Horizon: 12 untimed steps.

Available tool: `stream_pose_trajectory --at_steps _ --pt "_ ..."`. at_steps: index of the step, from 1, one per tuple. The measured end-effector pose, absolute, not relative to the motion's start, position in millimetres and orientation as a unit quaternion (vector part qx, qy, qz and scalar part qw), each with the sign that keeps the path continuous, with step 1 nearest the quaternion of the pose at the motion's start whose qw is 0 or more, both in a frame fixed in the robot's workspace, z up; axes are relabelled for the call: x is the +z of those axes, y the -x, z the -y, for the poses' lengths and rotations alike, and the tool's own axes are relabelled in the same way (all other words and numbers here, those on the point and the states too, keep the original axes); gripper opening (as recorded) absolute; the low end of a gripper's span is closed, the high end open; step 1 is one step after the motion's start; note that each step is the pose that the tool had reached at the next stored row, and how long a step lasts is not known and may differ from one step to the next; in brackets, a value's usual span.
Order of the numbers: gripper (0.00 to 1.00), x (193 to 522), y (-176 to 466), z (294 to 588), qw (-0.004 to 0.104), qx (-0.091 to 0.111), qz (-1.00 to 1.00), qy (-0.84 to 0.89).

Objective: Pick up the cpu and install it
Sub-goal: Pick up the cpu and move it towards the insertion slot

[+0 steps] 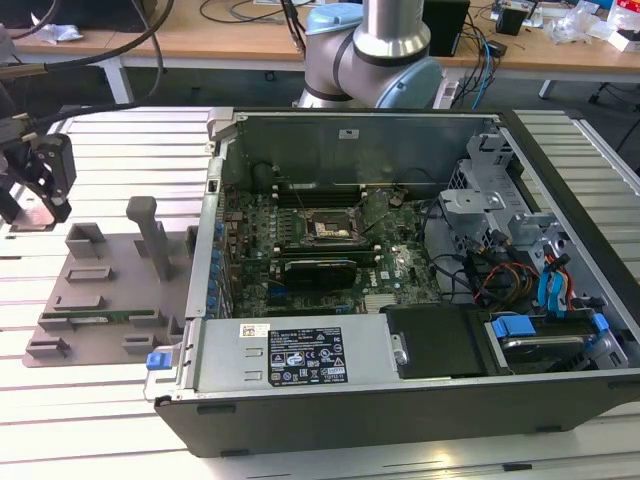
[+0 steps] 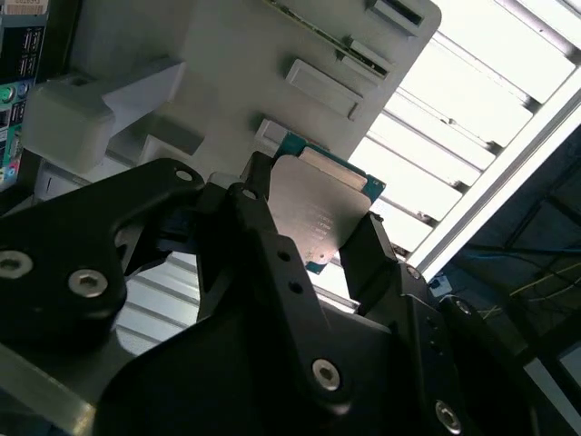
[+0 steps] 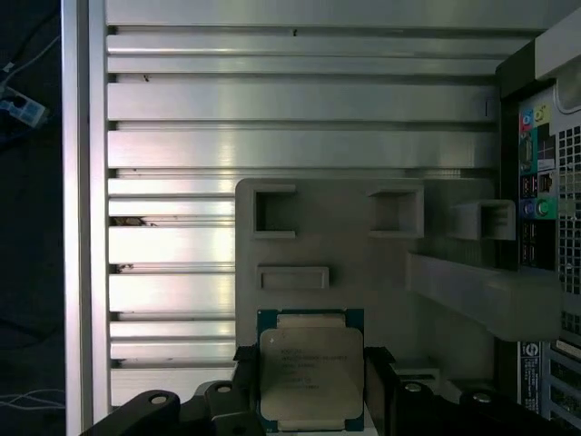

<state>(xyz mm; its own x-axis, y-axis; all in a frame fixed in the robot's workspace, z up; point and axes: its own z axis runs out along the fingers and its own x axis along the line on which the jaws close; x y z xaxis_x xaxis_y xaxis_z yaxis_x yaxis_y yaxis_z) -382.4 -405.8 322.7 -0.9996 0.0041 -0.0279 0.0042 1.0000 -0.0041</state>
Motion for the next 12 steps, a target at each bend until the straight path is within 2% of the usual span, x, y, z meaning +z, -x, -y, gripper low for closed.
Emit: stream_pose_trajectory --at_steps 12 --pt "0.55 337 382 406 0.014 -0.002 -1.0 -0.002"
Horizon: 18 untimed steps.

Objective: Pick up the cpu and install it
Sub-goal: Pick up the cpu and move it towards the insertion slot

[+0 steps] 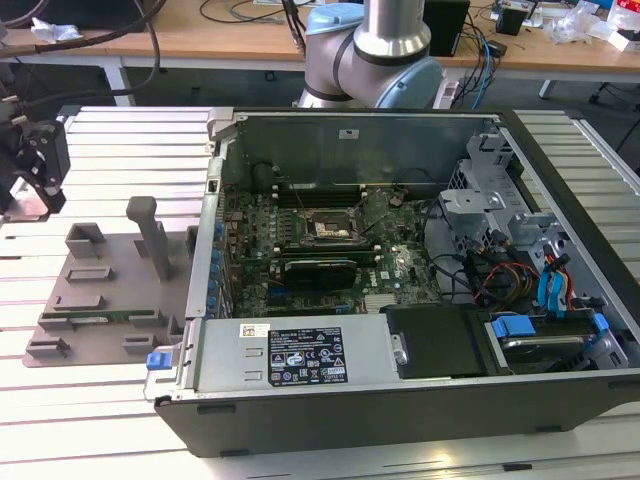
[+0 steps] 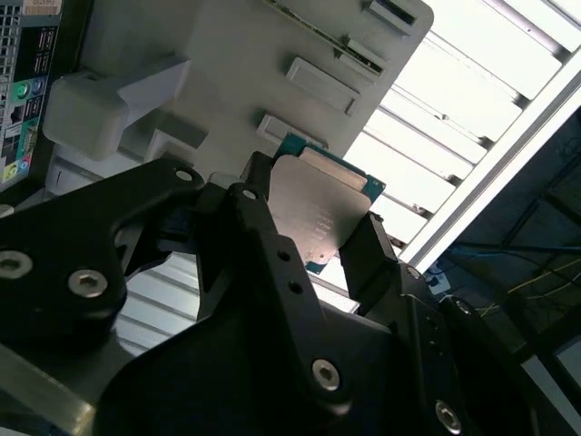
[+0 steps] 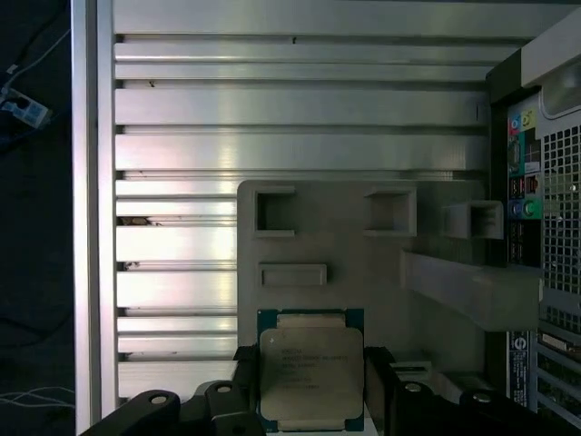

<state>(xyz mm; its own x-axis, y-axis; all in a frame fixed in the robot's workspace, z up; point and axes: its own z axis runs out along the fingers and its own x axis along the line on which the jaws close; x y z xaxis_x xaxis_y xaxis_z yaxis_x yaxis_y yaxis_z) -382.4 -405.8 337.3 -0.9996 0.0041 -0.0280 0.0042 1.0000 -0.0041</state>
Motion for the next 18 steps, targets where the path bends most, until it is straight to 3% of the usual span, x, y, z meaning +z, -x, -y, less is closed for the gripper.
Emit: stream_pose_trajectory --at_steps 18 --pt "0.55 364 382 406 0.014 -0.002 -1.0 -0.002"
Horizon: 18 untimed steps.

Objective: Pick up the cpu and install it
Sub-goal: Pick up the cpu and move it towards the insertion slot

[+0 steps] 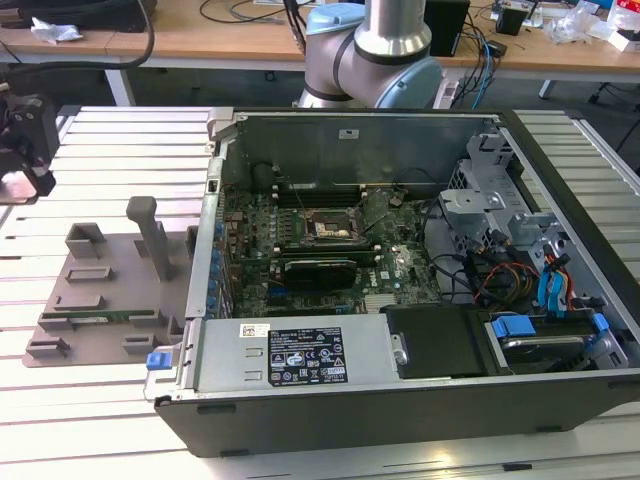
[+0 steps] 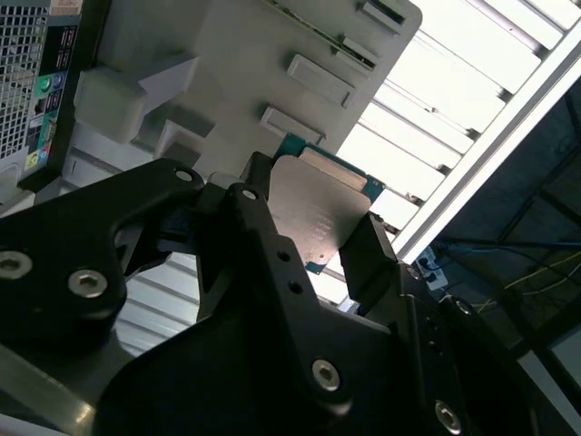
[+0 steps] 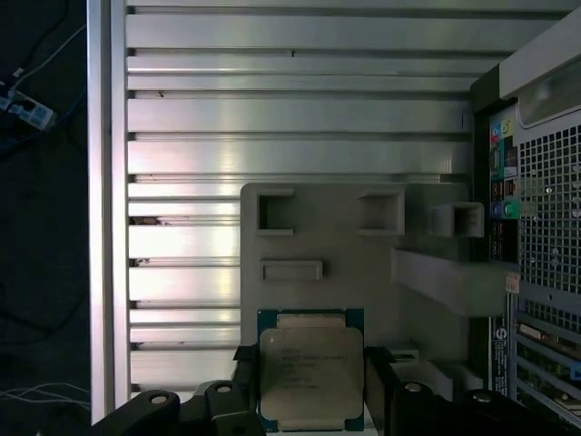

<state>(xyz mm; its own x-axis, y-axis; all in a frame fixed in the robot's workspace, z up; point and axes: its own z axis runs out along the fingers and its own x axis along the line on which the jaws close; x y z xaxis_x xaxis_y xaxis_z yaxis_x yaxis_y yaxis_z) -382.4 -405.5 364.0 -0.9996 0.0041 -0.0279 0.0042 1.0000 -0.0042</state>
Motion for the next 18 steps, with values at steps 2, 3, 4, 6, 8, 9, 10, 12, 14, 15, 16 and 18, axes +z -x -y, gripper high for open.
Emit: stream_pose_trajectory --at_steps 2,3,4,6,8,9,10,12,14,15,16,18 --pt "0.55 368 382 405 0.014 -0.002 -1.0 -0.002" --pt "0.55 369 382 405 0.014 -0.002 -1.0 -0.002" --pt "0.55 372 382 405 0.014 -0.002 -1.0 -0.002" --pt "0.55 376 382 405 0.014 -0.002 -1.0 -0.002" --pt "0.55 383 382 405 0.014 -0.002 -1.0 -0.002" --pt "0.55 387 382 405 0.014 -0.002 -1.0 -0.002" --pt "0.55 389 382 405 0.014 -0.002 -1.0 -0.002" --pt "0.55 392 382 405 0.014 -0.002 -1.0 -0.002" --pt "0.55 395 382 405 0.014 -0.002 -1.0 -0.002" --pt "0.55 396 382 405 0.014 -0.002 -1.0 -0.002" --pt "0.55 398 382 405 0.014 -0.002 -1.0 -0.002" --pt "0.55 402 382 405 0.014 -0.002 -1.0 -0.002"
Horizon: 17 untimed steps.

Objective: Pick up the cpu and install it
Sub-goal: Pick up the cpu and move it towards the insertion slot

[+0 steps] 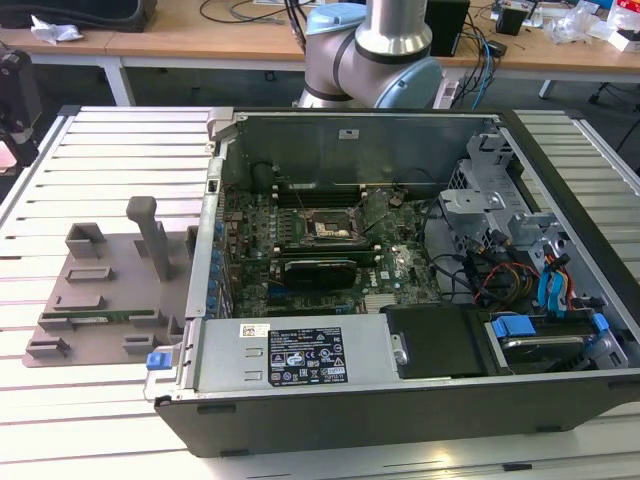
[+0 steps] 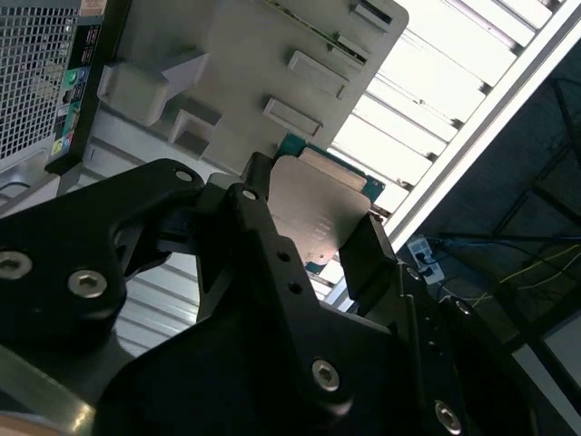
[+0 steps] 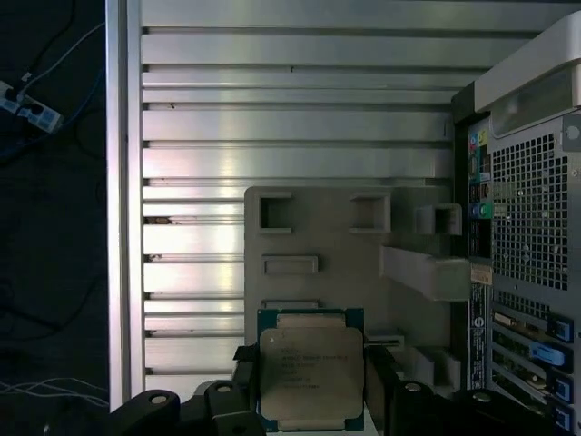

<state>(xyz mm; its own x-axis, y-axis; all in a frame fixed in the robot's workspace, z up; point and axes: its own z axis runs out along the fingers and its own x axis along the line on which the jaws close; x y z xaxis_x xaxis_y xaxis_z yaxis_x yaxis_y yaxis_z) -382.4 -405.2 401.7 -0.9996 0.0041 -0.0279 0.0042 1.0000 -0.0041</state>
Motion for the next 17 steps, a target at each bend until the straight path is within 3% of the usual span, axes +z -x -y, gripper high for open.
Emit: stream_pose_trajectory --at_steps 17 --pt "0.55 436 382 405 0.014 -0.002 -1.0 -0.002"
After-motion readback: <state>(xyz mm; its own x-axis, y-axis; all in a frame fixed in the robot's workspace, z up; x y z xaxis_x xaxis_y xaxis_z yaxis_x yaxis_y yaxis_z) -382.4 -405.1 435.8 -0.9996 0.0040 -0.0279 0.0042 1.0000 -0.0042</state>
